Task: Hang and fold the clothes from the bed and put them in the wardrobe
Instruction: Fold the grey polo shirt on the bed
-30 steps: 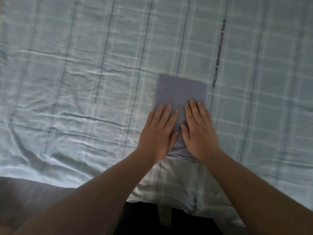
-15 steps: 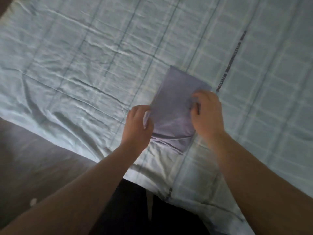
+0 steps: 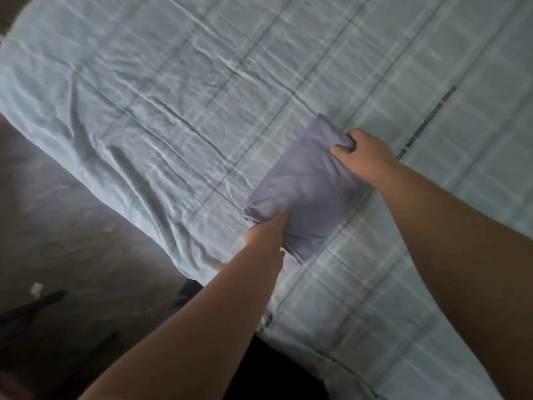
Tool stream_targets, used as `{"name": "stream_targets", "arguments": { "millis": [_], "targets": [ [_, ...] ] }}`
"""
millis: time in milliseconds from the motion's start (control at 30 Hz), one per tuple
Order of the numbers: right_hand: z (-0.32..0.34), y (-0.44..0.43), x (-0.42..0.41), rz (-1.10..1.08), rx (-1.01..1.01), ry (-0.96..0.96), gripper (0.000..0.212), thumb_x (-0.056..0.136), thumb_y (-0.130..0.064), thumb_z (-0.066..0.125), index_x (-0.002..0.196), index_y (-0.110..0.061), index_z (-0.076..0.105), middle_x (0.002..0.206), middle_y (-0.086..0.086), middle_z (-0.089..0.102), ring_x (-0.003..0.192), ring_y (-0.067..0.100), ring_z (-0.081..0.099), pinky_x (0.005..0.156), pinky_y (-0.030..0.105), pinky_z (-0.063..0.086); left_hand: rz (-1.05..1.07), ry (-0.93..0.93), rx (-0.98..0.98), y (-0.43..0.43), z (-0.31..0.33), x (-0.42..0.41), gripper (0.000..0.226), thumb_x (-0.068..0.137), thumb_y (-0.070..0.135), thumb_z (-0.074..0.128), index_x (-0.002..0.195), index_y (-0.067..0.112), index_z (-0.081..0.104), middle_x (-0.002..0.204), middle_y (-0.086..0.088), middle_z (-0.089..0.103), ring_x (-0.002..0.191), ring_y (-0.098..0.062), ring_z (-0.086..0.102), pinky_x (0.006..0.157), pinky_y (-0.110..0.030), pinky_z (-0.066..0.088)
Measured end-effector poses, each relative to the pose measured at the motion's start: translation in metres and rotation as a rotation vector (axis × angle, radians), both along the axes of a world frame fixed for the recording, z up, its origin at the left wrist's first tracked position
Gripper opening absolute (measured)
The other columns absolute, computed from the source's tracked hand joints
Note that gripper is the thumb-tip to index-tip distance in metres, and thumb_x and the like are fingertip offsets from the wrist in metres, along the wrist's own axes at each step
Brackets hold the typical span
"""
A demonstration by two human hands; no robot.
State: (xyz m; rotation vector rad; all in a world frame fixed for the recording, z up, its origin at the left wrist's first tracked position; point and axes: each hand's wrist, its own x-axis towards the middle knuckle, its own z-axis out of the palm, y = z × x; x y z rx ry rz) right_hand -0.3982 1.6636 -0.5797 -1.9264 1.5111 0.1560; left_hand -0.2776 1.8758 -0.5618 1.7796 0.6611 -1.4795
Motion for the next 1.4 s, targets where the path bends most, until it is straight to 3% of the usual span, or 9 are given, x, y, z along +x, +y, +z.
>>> {"name": "stream_targets", "arguments": {
  "millis": [167,267,367,533,600,800,900,1267,1400],
  "targets": [
    [0.014,-0.006,0.004,-0.001,0.086,-0.007,0.027,0.093,-0.032,0.063,0.083,-0.008,0.057,0.083,0.011,0.059,0.085,0.026,0.060,0.067,0.030,0.033,0.082,0.062,-0.074,0.002,-0.008,0.000,0.032,0.081,0.024,0.081,0.104,0.013,0.062,0.102,-0.008,0.067,0.084,-0.022,0.064,0.078,-0.037,0.057],
    [0.036,0.011,-0.003,-0.159,0.126,-0.197,0.028,0.092,-0.024,0.066,0.083,0.001,0.062,0.078,0.009,0.057,0.077,0.017,0.054,0.060,0.029,0.035,0.081,0.031,-0.204,0.014,0.001,0.020,0.036,0.083,0.019,0.079,0.114,0.006,0.068,0.105,-0.006,0.073,0.088,-0.018,0.071,0.080,-0.031,0.057],
    [0.076,0.034,-0.003,-0.373,0.232,-0.459,0.015,0.082,-0.028,0.069,0.080,-0.013,0.067,0.075,-0.004,0.065,0.074,0.012,0.057,0.070,0.028,0.042,0.030,-0.006,-0.365,0.023,0.030,0.065,0.040,0.084,0.014,0.075,0.121,0.002,0.065,0.111,-0.007,0.074,0.093,-0.017,0.073,0.070,-0.022,0.056],
    [0.160,0.080,0.045,-0.443,0.354,-0.668,0.023,0.095,-0.016,0.060,0.115,-0.007,0.066,0.109,0.007,0.073,0.099,0.023,0.068,0.085,0.039,0.053,-0.199,-0.016,-0.630,0.029,0.104,0.180,0.045,0.089,0.020,0.071,0.131,0.008,0.060,0.124,-0.010,0.069,0.116,-0.028,0.065,0.097,-0.043,0.051],
    [0.200,0.098,0.094,-0.450,0.386,-0.737,0.032,0.098,-0.017,0.055,0.127,-0.007,0.060,0.119,0.010,0.070,0.106,0.024,0.067,0.085,0.036,0.055,-0.249,-0.055,-0.708,0.035,0.146,0.240,0.040,0.093,0.022,0.066,0.131,0.012,0.059,0.124,-0.008,0.069,0.116,-0.027,0.066,0.096,-0.045,0.052],
    [0.281,0.159,0.286,-0.496,0.337,-0.884,0.027,0.101,-0.020,0.051,0.126,-0.019,0.061,0.119,0.000,0.071,0.109,0.018,0.067,0.087,0.037,0.055,-0.283,-0.319,-0.849,0.093,0.253,0.423,0.041,0.099,0.041,0.055,0.137,0.024,0.054,0.132,-0.005,0.065,0.122,-0.027,0.062,0.102,-0.051,0.048],
    [0.314,0.186,0.394,-0.435,0.300,-0.936,0.024,0.099,-0.030,0.056,0.120,-0.022,0.064,0.120,0.002,0.070,0.111,0.021,0.067,0.093,0.043,0.053,-0.173,-0.511,-0.828,0.134,0.308,0.508,0.048,0.097,0.048,0.054,0.137,0.021,0.055,0.131,-0.007,0.065,0.122,-0.030,0.061,0.102,-0.051,0.049],
    [0.431,0.272,0.700,0.204,0.032,-0.943,0.027,0.104,-0.033,0.045,0.084,-0.020,0.058,0.083,-0.011,0.063,0.073,-0.009,0.055,0.066,0.007,0.039,0.445,-1.045,-0.554,0.289,0.443,0.679,0.025,0.100,0.044,0.051,0.102,0.028,0.070,0.099,0.010,0.076,0.095,-0.010,0.072,0.081,-0.033,0.056],
    [0.453,0.282,0.779,0.359,0.031,-1.014,0.032,0.103,-0.037,0.047,0.085,-0.012,0.056,0.074,-0.006,0.061,0.067,0.000,0.052,0.063,0.016,0.041,0.600,-1.108,-0.508,0.313,0.460,0.728,0.026,0.100,0.045,0.052,0.101,0.029,0.072,0.100,0.009,0.076,0.096,-0.010,0.071,0.083,-0.033,0.053]
  ]
}}
